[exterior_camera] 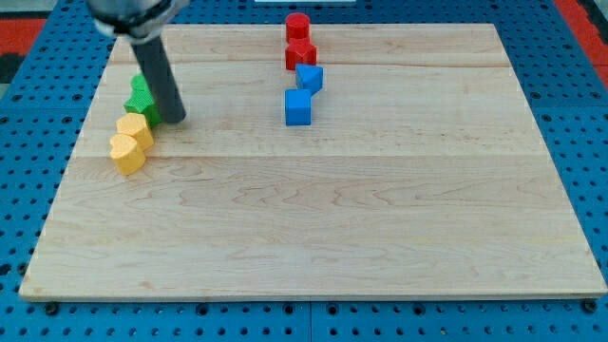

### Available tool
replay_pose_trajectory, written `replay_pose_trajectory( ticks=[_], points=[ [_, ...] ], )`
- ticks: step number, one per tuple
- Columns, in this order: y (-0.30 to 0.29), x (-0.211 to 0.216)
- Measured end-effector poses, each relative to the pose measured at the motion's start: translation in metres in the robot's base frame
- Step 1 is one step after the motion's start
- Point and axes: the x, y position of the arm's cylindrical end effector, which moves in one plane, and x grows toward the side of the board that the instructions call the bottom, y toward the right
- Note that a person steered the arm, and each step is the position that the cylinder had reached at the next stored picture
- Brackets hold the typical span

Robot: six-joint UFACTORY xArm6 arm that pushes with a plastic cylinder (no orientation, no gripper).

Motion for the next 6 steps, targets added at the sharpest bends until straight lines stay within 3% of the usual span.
replay_pose_trajectory(
  ticks=[1, 2, 3, 6],
  points=[
    [0.004, -0.039],
    [0.023, -0.039],
    [0.078, -0.039],
    [0.140, -0.059]
  ],
)
